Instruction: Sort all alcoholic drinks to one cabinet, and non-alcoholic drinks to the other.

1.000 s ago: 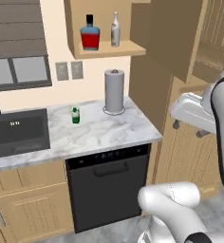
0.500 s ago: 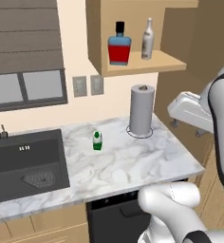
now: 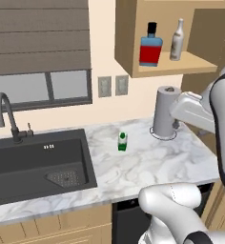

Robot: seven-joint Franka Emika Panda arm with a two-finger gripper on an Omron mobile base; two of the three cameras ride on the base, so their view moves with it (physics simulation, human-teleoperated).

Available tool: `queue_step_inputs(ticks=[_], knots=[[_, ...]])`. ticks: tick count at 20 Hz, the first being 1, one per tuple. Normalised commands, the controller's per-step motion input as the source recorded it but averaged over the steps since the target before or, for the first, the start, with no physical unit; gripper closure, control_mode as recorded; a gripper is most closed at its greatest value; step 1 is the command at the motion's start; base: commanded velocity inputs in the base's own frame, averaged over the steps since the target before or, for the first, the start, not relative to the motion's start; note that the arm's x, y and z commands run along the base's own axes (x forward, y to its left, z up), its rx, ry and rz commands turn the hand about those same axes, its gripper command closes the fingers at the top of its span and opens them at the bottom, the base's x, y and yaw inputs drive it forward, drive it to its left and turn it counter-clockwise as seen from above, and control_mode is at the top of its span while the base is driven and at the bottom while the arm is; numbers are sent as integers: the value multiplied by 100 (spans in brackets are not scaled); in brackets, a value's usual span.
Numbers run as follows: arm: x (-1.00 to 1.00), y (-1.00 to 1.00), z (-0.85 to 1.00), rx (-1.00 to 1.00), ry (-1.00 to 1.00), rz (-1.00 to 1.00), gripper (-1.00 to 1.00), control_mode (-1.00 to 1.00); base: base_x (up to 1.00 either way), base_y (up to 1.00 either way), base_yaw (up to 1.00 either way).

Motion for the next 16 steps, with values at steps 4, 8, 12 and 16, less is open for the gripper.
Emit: queue_step_inputs(ticks=[4,8,12,16], knots=[[63,7,-54,-7,0,13,-100,-100,0,0,0],[71,2,-91,-19,1,19,-100,-100,0,0,0],[72,18,-87,-17,0,20,-100,-100,0,0,0],[67,42,-51,-1,-14,14,-100,-100,0,0,0]])
